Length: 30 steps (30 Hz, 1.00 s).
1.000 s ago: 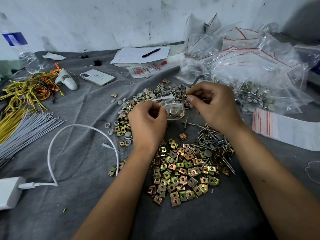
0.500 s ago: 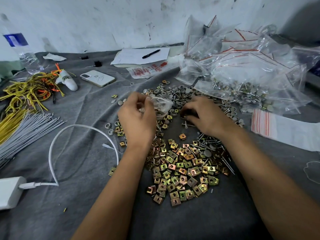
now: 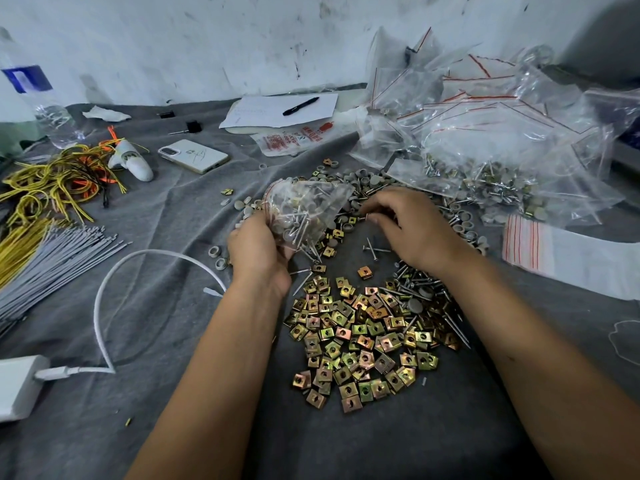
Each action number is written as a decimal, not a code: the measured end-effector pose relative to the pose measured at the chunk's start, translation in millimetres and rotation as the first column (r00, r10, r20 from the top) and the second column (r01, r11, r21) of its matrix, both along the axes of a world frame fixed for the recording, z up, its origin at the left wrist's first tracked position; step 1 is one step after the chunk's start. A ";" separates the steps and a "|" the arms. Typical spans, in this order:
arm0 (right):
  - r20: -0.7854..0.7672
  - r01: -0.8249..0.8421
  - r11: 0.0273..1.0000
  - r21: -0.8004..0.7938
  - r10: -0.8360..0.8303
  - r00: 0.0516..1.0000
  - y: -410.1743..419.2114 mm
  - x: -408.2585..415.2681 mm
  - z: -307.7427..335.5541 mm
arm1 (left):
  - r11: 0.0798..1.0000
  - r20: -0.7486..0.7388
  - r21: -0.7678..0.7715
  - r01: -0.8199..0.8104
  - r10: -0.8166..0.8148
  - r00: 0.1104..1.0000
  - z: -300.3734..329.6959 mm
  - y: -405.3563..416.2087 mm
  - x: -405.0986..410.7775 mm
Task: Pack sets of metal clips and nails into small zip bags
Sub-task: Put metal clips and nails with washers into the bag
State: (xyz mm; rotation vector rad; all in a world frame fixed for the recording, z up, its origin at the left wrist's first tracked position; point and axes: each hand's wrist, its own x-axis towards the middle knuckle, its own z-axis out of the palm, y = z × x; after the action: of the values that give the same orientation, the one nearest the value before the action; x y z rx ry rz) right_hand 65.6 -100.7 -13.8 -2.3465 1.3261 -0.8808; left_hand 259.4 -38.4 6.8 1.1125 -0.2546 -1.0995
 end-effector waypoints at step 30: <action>0.212 -0.079 0.973 -0.215 0.125 0.969 15.3 14.4 7.6 | 0.992 0.909 -0.123 -0.027 0.124 0.397 -25.3 -4.3 -22.5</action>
State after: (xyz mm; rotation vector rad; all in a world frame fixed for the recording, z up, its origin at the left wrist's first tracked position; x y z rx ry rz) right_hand 80.0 -85.4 -6.3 -2.3543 1.0582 -1.2604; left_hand 236.9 -42.7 -18.5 1.5547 -1.1249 -0.2399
